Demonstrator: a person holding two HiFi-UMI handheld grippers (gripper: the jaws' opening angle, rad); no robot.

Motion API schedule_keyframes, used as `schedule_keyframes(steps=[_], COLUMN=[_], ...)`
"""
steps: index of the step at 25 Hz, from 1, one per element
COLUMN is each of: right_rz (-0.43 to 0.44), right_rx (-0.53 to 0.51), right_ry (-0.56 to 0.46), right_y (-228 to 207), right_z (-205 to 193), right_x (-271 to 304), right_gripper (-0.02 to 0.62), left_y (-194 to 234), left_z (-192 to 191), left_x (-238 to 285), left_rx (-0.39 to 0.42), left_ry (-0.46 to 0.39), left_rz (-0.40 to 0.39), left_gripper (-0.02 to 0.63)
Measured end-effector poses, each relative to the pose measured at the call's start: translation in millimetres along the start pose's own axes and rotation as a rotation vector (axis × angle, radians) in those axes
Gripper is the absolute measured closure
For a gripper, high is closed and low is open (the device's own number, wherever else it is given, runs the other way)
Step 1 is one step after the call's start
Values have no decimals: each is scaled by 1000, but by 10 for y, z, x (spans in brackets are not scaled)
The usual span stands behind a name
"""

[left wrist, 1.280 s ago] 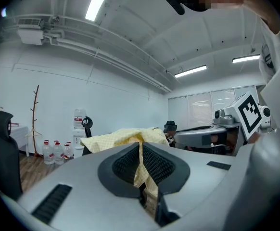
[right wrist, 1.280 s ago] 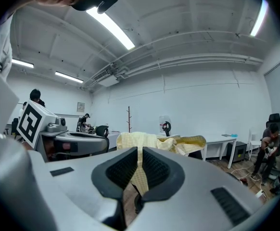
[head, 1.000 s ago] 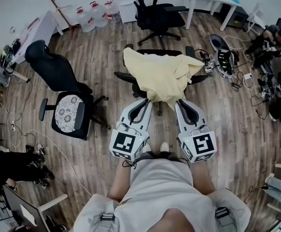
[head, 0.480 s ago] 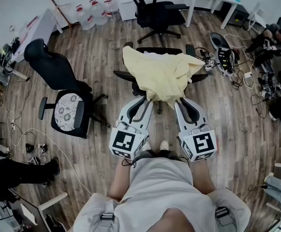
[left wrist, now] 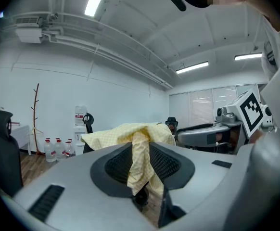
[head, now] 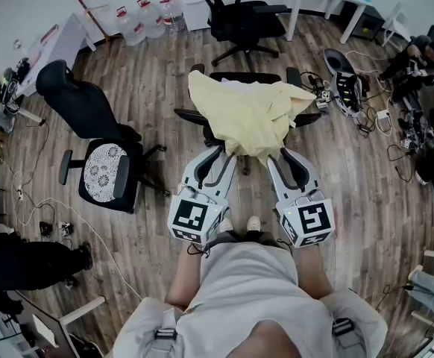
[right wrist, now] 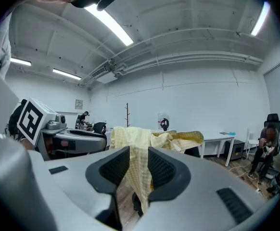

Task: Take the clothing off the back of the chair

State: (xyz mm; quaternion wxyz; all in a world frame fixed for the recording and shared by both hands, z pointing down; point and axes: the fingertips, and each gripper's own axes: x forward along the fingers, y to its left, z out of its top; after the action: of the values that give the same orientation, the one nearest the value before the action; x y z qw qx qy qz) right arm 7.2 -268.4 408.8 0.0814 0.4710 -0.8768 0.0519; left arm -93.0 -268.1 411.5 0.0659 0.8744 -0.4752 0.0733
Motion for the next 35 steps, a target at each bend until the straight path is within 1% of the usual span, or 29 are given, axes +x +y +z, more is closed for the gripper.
schedule_keyframes(steps=[10, 21, 25, 35], right_rz=[6, 16, 19, 41], right_rx=[-6, -8, -8, 9], right_ry=[20, 69, 79, 93], right_y=[-16, -49, -73, -99], right_z=[-27, -90, -111, -160], right_x=[92, 181, 210, 295], right_gripper=[425, 359, 348, 331], left_y=[82, 156, 185, 216], left_z=[-30, -65, -71, -119], left_x=[67, 164, 202, 304], left_rx=[-4, -11, -12, -12], left_ry=[13, 39, 44, 62], left_rz=[7, 17, 27, 35], left_gripper=[462, 383, 354, 319])
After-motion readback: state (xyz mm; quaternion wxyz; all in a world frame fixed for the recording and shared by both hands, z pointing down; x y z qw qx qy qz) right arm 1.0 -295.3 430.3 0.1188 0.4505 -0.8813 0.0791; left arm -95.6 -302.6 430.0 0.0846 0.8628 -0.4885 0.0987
